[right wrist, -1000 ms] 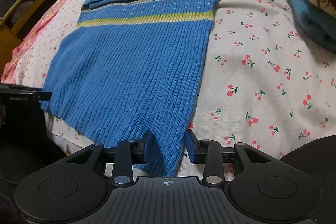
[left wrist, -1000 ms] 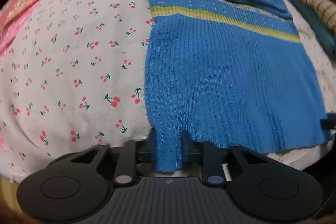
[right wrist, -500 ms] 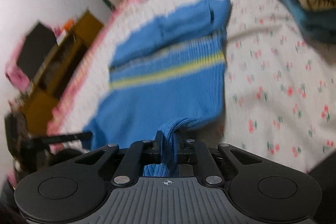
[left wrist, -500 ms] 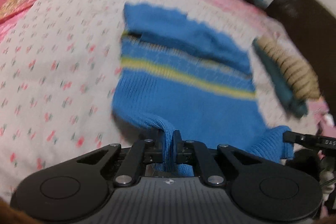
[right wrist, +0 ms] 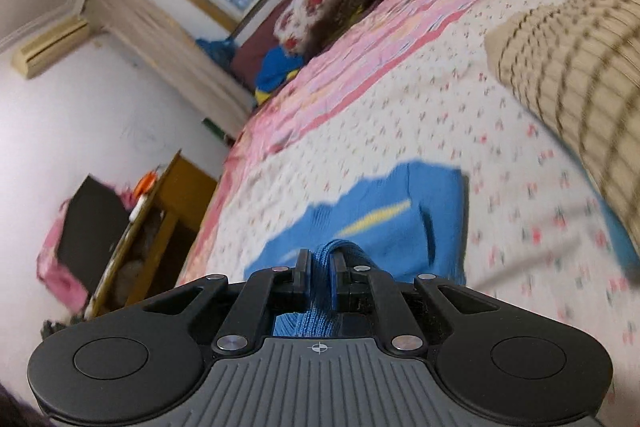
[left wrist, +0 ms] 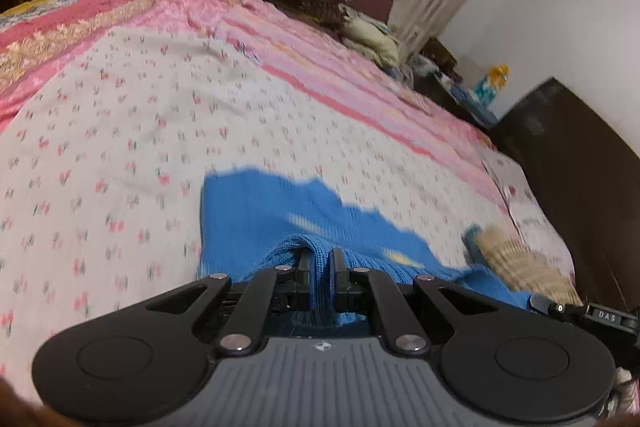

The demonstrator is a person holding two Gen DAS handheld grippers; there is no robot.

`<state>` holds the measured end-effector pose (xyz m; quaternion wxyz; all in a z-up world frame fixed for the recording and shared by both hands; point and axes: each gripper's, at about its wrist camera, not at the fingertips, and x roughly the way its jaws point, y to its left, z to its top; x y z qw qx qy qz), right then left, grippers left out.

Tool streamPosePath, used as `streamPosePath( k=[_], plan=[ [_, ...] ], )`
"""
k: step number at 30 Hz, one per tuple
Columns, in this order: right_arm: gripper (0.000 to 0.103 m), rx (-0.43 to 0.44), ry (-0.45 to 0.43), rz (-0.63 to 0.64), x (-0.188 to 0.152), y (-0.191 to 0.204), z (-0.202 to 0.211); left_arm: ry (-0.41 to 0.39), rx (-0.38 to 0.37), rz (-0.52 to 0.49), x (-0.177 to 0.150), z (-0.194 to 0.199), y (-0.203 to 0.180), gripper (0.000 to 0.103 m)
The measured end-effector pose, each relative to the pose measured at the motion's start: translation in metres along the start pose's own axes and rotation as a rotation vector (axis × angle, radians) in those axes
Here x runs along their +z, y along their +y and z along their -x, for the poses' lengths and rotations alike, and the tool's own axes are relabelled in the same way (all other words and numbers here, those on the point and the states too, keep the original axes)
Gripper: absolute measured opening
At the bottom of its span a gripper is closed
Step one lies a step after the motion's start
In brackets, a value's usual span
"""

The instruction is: Fold small clothes

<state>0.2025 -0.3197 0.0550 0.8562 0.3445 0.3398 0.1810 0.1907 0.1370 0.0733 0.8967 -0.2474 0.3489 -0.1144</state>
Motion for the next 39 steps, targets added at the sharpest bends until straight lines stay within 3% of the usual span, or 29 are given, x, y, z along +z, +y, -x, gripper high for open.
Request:
streamPosePath(
  k=[4,10,14,16,18,20,23,26,30,32,36,39],
  plan=[
    [0.009,-0.054,-0.023,-0.007,0.022,-0.007,-0.033,-0.026,0.048,-0.009,0.019,-0.030,0.005,0.013],
    [0.010,-0.159,-0.017,-0.026,0.032,-0.028,-0.080,-0.016,0.137,-0.021,0.020,-0.077,0.018,0.013],
    [0.018,-0.165,-0.015,-0.070,0.030,-0.041,-0.087,-0.024,0.181,-0.058,0.016,-0.091,0.016,0.013],
    [0.023,-0.166,-0.030,-0.063,0.029,-0.042,-0.083,-0.048,0.184,-0.074,0.017,-0.089,0.013,0.016],
    [0.036,-0.171,-0.060,-0.030,0.030,-0.039,-0.077,-0.078,0.187,-0.085,0.018,-0.085,0.010,0.020],
    [0.039,-0.171,-0.089,-0.002,0.031,-0.035,-0.072,-0.104,0.189,-0.091,0.020,-0.082,0.007,0.025],
    [0.039,-0.180,-0.079,0.066,0.026,-0.028,-0.072,-0.141,0.207,-0.092,0.021,-0.074,0.005,0.030],
    [0.039,-0.242,-0.052,0.209,0.013,-0.014,-0.081,-0.155,0.219,-0.109,0.015,-0.068,0.003,0.033],
    [0.038,-0.296,-0.006,0.329,-0.004,-0.004,-0.100,-0.107,0.235,-0.217,-0.007,-0.074,-0.010,0.033],
    [0.034,-0.382,0.021,0.383,-0.010,-0.004,-0.112,-0.074,0.272,-0.279,-0.020,-0.082,-0.015,0.033],
    [0.031,-0.473,0.041,0.396,-0.015,-0.015,-0.117,-0.013,0.329,-0.279,-0.034,-0.095,-0.007,0.033],
    [0.031,-0.489,0.050,0.379,-0.012,-0.018,-0.113,-0.022,0.324,-0.244,-0.037,-0.091,0.000,0.033]
  ],
)
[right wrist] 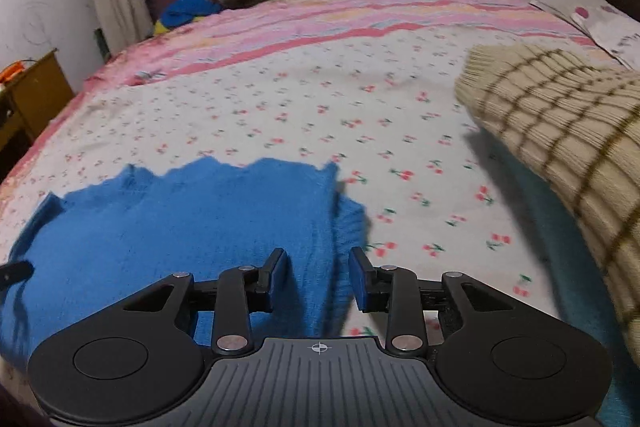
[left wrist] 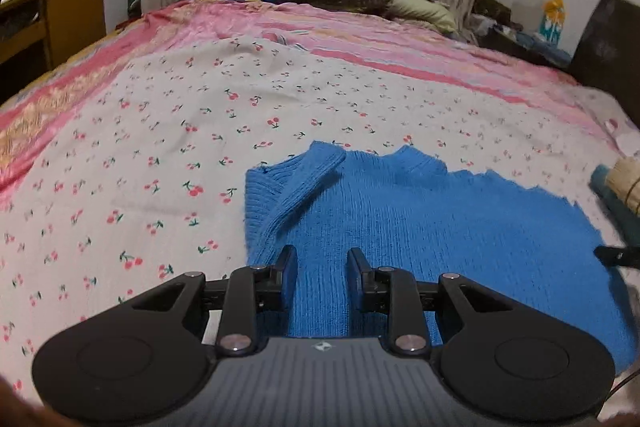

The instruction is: Fold small clothes

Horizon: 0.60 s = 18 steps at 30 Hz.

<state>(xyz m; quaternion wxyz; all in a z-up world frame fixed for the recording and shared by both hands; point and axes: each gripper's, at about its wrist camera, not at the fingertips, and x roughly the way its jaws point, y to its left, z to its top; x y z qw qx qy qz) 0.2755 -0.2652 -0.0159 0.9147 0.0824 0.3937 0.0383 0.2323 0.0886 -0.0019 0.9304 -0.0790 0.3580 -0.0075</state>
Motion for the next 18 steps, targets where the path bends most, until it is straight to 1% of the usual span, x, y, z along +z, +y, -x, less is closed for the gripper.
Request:
streamPosePath(
  k=[2,4,7,9,11,12,14,16,18],
  plan=[
    [0.029,-0.002,-0.015,0.012,-0.001,0.000,0.007,-0.021,0.004,0.004,0.000,0.006,0.001,0.033],
    [0.029,-0.009,-0.049,0.047,-0.002,0.008,0.017,-0.037,0.017,0.003,0.003,0.008,0.003,0.033],
    [0.029,0.012,-0.079,0.077,-0.007,0.019,0.026,-0.042,0.015,0.021,0.012,0.003,0.008,0.033],
    [0.029,0.016,-0.080,0.101,-0.009,0.025,0.024,-0.044,0.009,-0.002,0.017,-0.002,0.006,0.033],
    [0.029,-0.012,-0.053,0.123,-0.013,0.026,0.018,-0.024,0.056,-0.015,0.019,-0.013,0.008,0.034],
    [0.030,-0.030,-0.038,0.119,-0.014,0.024,0.014,-0.011,0.072,0.011,0.020,-0.016,0.013,0.034],
    [0.030,-0.031,-0.029,0.098,-0.014,0.018,0.014,-0.009,0.067,0.076,0.019,-0.016,0.025,0.034],
    [0.030,-0.035,-0.026,0.075,-0.014,0.011,0.015,-0.017,0.070,0.104,0.016,-0.010,0.033,0.034],
    [0.030,-0.039,-0.031,0.066,-0.013,0.009,0.020,-0.024,0.064,0.111,0.012,0.000,0.035,0.034]
  ],
)
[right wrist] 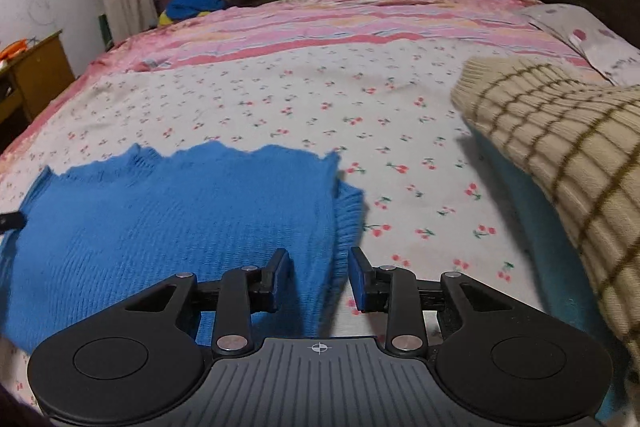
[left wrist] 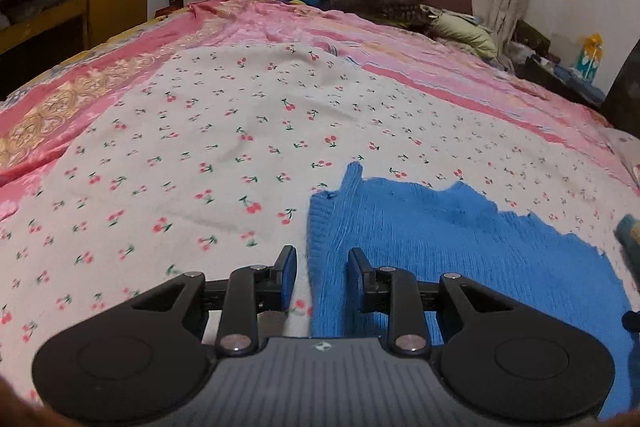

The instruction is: Fold small clothes

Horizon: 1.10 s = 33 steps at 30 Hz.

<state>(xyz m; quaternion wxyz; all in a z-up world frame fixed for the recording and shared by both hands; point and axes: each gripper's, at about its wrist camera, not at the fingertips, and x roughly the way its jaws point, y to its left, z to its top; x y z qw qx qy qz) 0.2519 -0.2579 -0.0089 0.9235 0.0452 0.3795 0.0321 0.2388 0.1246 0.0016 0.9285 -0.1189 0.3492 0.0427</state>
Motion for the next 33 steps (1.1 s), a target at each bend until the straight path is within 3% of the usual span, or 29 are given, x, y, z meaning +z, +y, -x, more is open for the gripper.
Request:
streamPosePath(
  k=[5,11,18,22,29,33],
  plan=[
    [0.030,0.025,-0.047,0.013,-0.006,0.009,0.017,-0.022,-0.045,-0.058,-0.015,0.024,-0.014,0.034],
    [0.030,-0.001,0.006,0.068,-0.020,0.016,0.002,0.024,-0.034,-0.178,-0.034,0.020,-0.038,0.035],
    [0.030,0.015,-0.041,0.069,-0.015,0.020,0.026,0.024,-0.024,-0.147,-0.035,0.026,-0.036,0.036],
    [0.030,-0.011,0.055,0.108,-0.022,0.026,0.008,0.049,-0.011,-0.158,-0.040,0.026,-0.037,0.036],
    [0.030,-0.029,0.009,0.114,-0.022,0.032,0.026,0.043,-0.028,-0.144,-0.047,0.037,-0.035,0.036],
    [0.030,-0.064,0.075,0.122,-0.028,0.032,0.015,0.060,-0.031,-0.141,-0.053,0.038,-0.033,0.036]
  ],
)
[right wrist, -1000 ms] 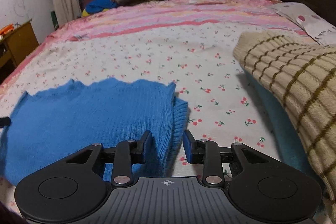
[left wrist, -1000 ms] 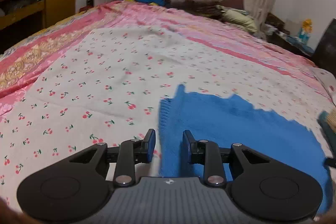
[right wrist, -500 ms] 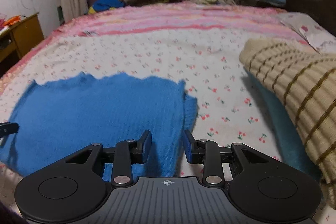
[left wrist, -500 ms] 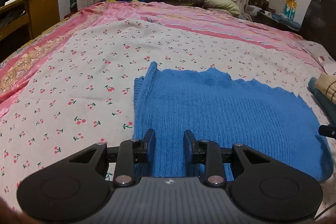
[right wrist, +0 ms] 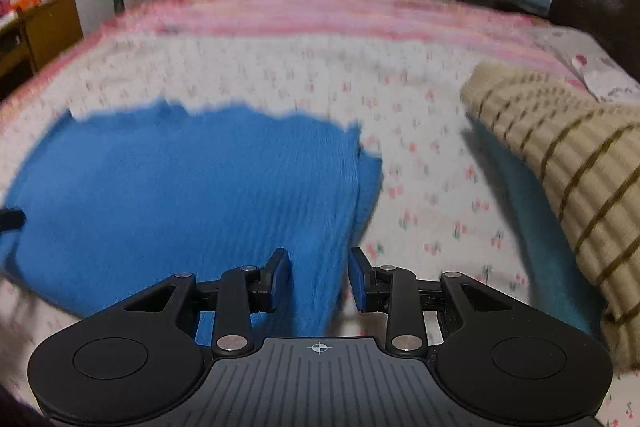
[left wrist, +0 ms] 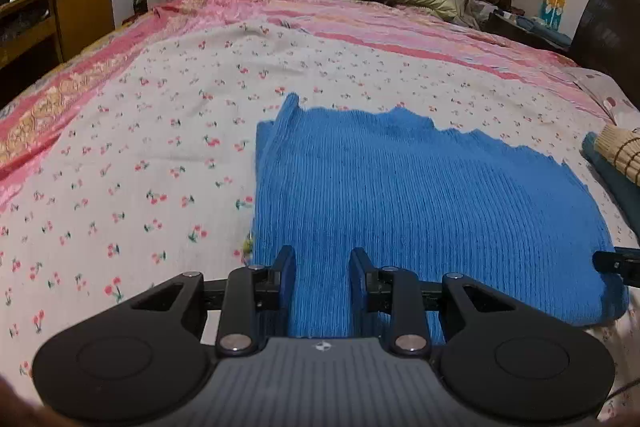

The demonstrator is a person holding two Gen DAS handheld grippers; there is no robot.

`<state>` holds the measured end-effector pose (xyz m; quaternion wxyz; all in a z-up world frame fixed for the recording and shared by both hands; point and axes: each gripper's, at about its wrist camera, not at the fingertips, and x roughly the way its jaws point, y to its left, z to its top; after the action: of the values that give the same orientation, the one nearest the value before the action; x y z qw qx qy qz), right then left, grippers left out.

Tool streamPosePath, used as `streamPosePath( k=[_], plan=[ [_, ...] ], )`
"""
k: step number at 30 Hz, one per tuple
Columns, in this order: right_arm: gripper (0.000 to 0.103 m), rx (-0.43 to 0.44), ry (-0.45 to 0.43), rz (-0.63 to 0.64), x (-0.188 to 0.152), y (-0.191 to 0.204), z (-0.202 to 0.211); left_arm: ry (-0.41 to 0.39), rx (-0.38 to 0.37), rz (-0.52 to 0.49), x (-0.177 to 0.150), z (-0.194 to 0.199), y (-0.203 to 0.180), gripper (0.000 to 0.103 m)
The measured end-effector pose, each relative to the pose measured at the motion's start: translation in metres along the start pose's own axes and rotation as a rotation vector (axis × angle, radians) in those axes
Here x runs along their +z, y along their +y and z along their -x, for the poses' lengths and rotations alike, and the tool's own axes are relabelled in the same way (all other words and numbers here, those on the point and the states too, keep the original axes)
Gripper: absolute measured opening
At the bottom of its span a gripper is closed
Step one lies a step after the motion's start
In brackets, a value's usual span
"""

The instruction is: Fold small clothes

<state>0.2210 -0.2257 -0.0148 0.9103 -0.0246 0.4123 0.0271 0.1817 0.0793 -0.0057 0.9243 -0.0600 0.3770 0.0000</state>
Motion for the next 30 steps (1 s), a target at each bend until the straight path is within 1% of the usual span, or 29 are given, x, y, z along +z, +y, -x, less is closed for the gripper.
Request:
streamPosePath(
  k=[3,6,7,10,15,16,19,24,27,30],
  plan=[
    [0.030,-0.003,-0.009,-0.028,0.000,-0.001,0.007,0.000,-0.005,0.011,-0.005,0.003,0.004,0.036],
    [0.030,-0.005,-0.046,-0.019,0.002,0.001,0.017,-0.001,-0.012,0.029,-0.010,0.006,0.009,0.036],
    [0.030,-0.005,-0.043,-0.014,0.003,0.002,0.017,0.001,-0.011,0.030,-0.011,0.005,0.010,0.036],
    [0.030,-0.028,0.006,-0.010,0.001,0.003,0.008,0.008,-0.010,0.034,-0.014,0.005,0.011,0.036],
    [0.030,-0.005,-0.027,-0.008,0.000,0.006,0.016,-0.005,-0.011,0.043,-0.014,0.008,0.011,0.036],
    [0.030,-0.008,-0.024,0.001,0.000,0.007,0.015,-0.009,-0.012,0.048,-0.014,0.009,0.012,0.036],
    [0.030,-0.019,0.019,0.019,-0.001,0.009,0.005,-0.013,-0.010,0.065,-0.016,0.010,0.017,0.036],
    [0.030,0.008,-0.017,-0.042,-0.001,0.000,0.013,-0.010,-0.014,0.095,-0.020,0.010,0.023,0.036],
    [0.031,0.021,-0.029,-0.053,0.002,0.001,0.018,-0.026,-0.021,0.108,-0.020,0.016,0.024,0.036],
    [0.031,0.054,-0.051,-0.042,0.008,0.010,0.024,-0.039,-0.021,0.157,-0.024,0.023,0.032,0.037]
  ],
)
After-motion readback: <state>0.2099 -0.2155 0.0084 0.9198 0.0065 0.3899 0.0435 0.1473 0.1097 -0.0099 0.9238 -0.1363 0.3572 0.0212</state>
